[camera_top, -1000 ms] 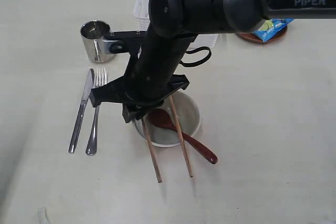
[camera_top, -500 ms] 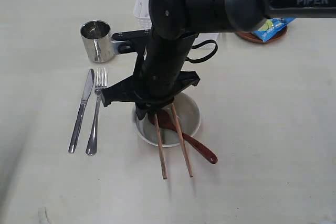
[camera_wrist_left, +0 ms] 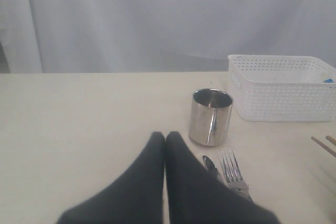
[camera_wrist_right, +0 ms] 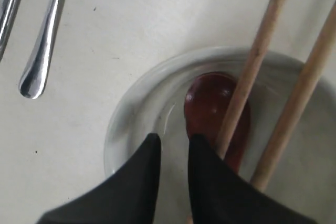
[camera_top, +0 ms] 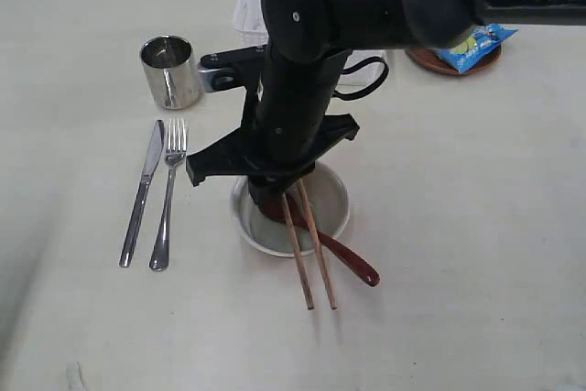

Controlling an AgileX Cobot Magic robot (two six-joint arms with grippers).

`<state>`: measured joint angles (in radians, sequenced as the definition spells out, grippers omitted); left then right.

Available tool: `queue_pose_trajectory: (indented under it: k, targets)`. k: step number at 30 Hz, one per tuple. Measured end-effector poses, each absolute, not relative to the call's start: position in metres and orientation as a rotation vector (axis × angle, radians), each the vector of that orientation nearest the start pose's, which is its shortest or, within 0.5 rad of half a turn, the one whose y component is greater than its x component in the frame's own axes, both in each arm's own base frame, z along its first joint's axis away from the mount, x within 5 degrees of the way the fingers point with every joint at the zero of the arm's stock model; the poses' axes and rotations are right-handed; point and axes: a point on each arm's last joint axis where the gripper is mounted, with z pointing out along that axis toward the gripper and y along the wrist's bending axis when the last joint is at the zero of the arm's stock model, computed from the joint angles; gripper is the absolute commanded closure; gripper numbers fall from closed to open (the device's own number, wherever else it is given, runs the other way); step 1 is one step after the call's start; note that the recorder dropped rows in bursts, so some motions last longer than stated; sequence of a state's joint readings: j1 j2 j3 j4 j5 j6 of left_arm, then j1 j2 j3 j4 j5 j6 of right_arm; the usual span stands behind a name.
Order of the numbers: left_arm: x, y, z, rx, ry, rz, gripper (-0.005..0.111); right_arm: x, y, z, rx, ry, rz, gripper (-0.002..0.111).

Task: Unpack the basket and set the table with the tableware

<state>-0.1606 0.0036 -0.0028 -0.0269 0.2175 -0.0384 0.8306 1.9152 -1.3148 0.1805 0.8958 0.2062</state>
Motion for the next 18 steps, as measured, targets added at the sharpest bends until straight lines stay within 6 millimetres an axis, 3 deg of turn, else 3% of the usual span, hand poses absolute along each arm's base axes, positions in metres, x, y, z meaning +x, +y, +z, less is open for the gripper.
queue_pose_trajectory:
  k: [6, 18]
  targets:
    - [0.055, -0.009, 0.194, 0.086, 1.703, -0.173, 0.107, 0.248, 0.287, 0.195, -0.819, 2.924, 0.294, 0.089]
    - [0.055, -0.009, 0.194, 0.086, 1.703, -0.173, 0.107, 0.239, 0.297, 0.194, -0.881, 2.903, 0.322, 0.089]
